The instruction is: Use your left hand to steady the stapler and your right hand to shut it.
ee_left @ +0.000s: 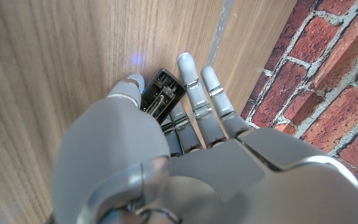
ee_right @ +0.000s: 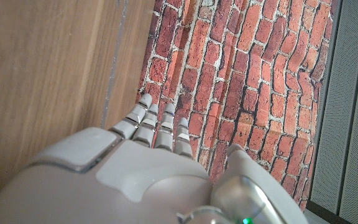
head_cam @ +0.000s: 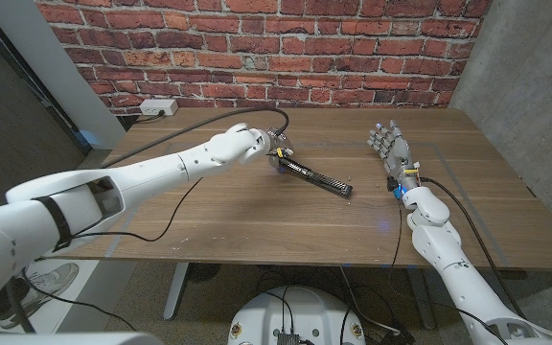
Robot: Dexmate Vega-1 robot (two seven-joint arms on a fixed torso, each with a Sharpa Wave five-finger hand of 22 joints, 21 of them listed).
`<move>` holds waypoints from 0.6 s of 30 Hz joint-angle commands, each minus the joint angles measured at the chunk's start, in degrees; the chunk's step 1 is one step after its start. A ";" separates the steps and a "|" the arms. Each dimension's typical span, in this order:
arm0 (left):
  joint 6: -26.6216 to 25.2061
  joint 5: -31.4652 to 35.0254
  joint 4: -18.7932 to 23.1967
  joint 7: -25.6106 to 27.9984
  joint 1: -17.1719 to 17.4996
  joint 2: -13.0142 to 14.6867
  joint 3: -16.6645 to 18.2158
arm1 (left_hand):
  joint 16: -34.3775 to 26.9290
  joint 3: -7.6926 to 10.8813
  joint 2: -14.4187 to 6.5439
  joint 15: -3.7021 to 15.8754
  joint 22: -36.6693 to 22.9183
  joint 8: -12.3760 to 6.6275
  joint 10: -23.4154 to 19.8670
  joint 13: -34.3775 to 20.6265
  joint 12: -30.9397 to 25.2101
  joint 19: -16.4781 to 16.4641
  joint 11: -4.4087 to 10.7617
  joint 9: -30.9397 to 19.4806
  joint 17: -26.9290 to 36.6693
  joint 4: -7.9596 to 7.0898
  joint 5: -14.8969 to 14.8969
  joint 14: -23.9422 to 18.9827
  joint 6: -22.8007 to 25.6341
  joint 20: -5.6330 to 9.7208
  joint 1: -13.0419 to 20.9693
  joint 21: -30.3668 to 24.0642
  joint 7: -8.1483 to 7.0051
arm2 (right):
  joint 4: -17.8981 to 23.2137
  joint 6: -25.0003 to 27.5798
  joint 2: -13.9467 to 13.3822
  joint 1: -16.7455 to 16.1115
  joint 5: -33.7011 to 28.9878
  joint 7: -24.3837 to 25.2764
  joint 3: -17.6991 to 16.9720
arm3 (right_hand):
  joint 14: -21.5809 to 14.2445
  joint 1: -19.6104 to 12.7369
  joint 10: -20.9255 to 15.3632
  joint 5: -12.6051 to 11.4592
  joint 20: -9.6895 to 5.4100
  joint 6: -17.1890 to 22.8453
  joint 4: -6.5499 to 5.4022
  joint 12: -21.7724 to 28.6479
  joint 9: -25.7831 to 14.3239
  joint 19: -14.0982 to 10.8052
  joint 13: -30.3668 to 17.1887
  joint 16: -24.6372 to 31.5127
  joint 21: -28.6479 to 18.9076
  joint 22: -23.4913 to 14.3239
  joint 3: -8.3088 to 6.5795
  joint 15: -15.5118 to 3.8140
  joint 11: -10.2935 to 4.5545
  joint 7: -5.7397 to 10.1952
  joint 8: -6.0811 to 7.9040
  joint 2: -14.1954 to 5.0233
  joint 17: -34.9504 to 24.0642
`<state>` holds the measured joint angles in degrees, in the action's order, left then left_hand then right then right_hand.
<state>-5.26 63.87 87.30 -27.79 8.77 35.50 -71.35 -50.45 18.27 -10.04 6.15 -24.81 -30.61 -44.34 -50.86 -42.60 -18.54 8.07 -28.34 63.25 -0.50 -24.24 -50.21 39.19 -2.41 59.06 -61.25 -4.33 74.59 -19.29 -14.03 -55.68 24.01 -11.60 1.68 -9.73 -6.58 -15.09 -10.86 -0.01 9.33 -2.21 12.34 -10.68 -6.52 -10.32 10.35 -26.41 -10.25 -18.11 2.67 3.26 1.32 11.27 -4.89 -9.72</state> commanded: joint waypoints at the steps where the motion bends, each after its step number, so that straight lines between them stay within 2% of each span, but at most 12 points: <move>1: -1.08 -3.46 0.87 -0.14 1.71 0.16 2.74 | -1.44 9.30 -1.02 1.55 -0.45 -2.70 -12.41 -4.77 -12.24 -0.85 -1.48 -3.82 3.11 -7.22 -0.76 -2.59 5.41 -1.02 1.81 -2.51 7.53 | 0.59 0.16 -0.31 -0.23 0.15 -0.26 0.07 | -0.32 0.10 -0.67 -0.10 -0.18 0.74 0.02 0.55 -0.07 -0.68 -0.25 0.13 0.38 -0.28 0.08 -0.22 0.12 -0.21 0.37 -0.23 -0.12; 3: -1.47 -4.00 1.00 -1.00 1.70 0.07 2.94 | -1.98 10.02 -0.92 1.18 -0.45 -3.95 -13.24 -5.27 -12.64 -1.40 -2.30 -5.39 4.32 -7.11 -0.81 -3.29 5.93 -1.23 2.17 -3.51 8.62 | 0.75 0.19 -0.35 -0.27 0.09 -0.19 0.09 | -0.35 0.11 -0.75 -0.10 -0.19 0.74 0.02 0.57 -0.07 -0.70 -0.25 0.13 0.41 -0.28 0.09 -0.30 0.26 -0.22 0.36 -0.22 -0.12; 6: -1.83 -6.05 0.94 -2.48 1.78 -0.16 3.60 | -3.09 10.79 -0.53 0.94 -0.14 -5.51 -14.35 -5.87 -13.10 -2.20 -2.50 -7.59 5.81 -7.26 -0.74 -4.98 6.25 -1.09 2.26 -4.54 9.30 | 0.96 0.16 -0.40 -0.31 0.12 -0.25 0.09 | -0.43 0.14 -0.96 -0.11 -0.23 0.99 0.01 0.62 -0.06 -0.73 -0.25 0.14 0.48 -0.28 0.11 -0.30 0.36 -0.26 0.42 -0.20 -0.12; 9: -2.31 -8.65 0.85 -3.85 1.88 -0.36 4.44 | -4.77 11.54 -0.37 -0.04 0.06 -7.59 -15.99 -9.17 -15.31 -3.44 -3.28 -10.35 6.86 -7.35 -0.39 -7.39 7.10 -1.20 2.20 -6.27 11.22 | 1.15 0.21 -0.46 -0.34 0.13 -0.25 0.09 | -0.48 0.15 -1.13 -0.11 -0.33 1.05 0.01 0.66 -0.06 -0.83 -0.25 0.15 0.50 -0.28 0.12 -0.33 0.27 -0.32 0.41 -0.20 -0.11; 11: -2.30 -11.37 0.48 -4.35 1.99 -0.52 5.38 | -5.96 11.70 -0.36 -0.68 0.07 -9.29 -16.99 -11.11 -16.56 -4.08 -4.06 -12.29 7.14 -7.83 0.17 -8.76 8.45 -1.45 1.55 -7.56 12.56 | 1.25 0.25 -0.52 -0.36 0.16 -0.33 0.10 | -0.53 0.16 -1.18 -0.12 -0.40 1.10 0.00 0.66 -0.06 -0.91 -0.25 0.15 0.51 -0.28 0.12 -0.41 0.12 -0.37 0.40 -0.21 -0.11; 12: -2.17 -12.98 0.20 -4.67 1.99 -0.61 5.90 | -7.21 11.67 -0.27 -1.22 0.11 -11.11 -18.85 -13.05 -18.17 -4.52 -4.91 -14.11 7.28 -8.41 0.88 -10.15 10.24 -1.01 0.53 -8.63 12.98 | 1.30 0.25 -0.53 -0.38 0.14 -0.30 0.11 | -0.55 0.16 -1.27 -0.13 -0.49 1.12 0.00 0.69 -0.06 -0.95 -0.25 0.15 0.52 -0.28 0.12 -0.48 0.07 -0.32 0.40 -0.22 -0.11; 14: -2.27 -14.51 -0.02 -4.70 1.92 -0.59 6.28 | -8.72 11.76 -0.12 -1.79 0.58 -13.30 -20.35 -15.31 -19.76 -5.62 -5.89 -16.65 7.38 -9.09 1.82 -11.20 11.81 -1.01 -1.20 -9.71 13.65 | 1.40 0.29 -0.54 -0.41 0.22 -0.34 0.09 | -0.57 0.16 -1.40 -0.13 -0.51 1.23 -0.01 0.72 -0.06 -0.99 -0.25 0.15 0.55 -0.28 0.11 -0.49 -0.01 -0.45 0.42 -0.24 -0.10; 16: -2.77 -14.39 0.11 -4.74 1.71 -0.49 5.97 | -9.54 11.88 0.01 -1.74 1.11 -14.55 -21.49 -15.89 -20.34 -6.81 -6.02 -18.08 7.41 -9.43 2.27 -11.66 12.69 -0.59 -2.34 -10.07 13.50 | 1.62 0.40 -0.61 -0.51 0.21 -0.29 0.08 | -0.58 0.17 -1.44 -0.14 -0.58 1.25 -0.02 0.72 -0.06 -1.04 -0.24 0.14 0.58 -0.28 0.11 -0.55 0.11 -0.45 0.40 -0.25 -0.10; 17: -2.96 -14.62 0.05 -4.75 1.66 -0.49 5.95 | -10.27 12.02 -0.03 -1.70 1.70 -15.61 -22.59 -16.64 -21.06 -7.42 -5.94 -19.33 7.43 -9.77 2.63 -12.06 13.30 -0.06 -3.49 -10.05 12.95 | 1.70 0.45 -0.63 -0.56 0.22 -0.28 0.06 | -0.66 0.18 -1.46 -0.14 -0.59 1.29 -0.02 0.72 -0.06 -1.07 -0.24 0.17 0.58 -0.28 0.11 -0.56 0.11 -0.45 0.41 -0.26 -0.10; 18: -3.30 -15.01 -0.14 -5.40 1.49 -0.64 5.89 | -11.46 12.06 0.24 -1.02 2.08 -17.07 -23.90 -17.60 -22.07 -8.80 -5.71 -20.90 7.48 -9.55 3.20 -13.21 14.44 0.78 -4.59 -10.79 13.20 | 1.79 0.48 -0.66 -0.60 0.23 -0.28 0.05 | -0.68 0.19 -1.58 -0.15 -0.64 1.35 -0.04 0.75 -0.06 -1.14 -0.24 0.16 0.59 -0.28 0.11 -0.60 -0.01 -0.44 0.41 -0.27 -0.10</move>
<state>-7.27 54.64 87.88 -30.96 10.38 35.24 -67.13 -60.07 19.54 -8.61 4.52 -23.40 -45.31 -49.32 -66.85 -48.24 -25.22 3.09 -46.52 70.44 0.75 -21.80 -61.89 39.43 -2.63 59.23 -71.11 -0.21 75.65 -19.10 -14.47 -55.99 24.10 -11.81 1.76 -10.06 -6.58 -15.89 -10.87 -0.63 10.04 -2.21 12.78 -10.68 -7.14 -10.32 10.35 -25.84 -10.25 -18.11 2.34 3.25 0.82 11.27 -4.89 -9.72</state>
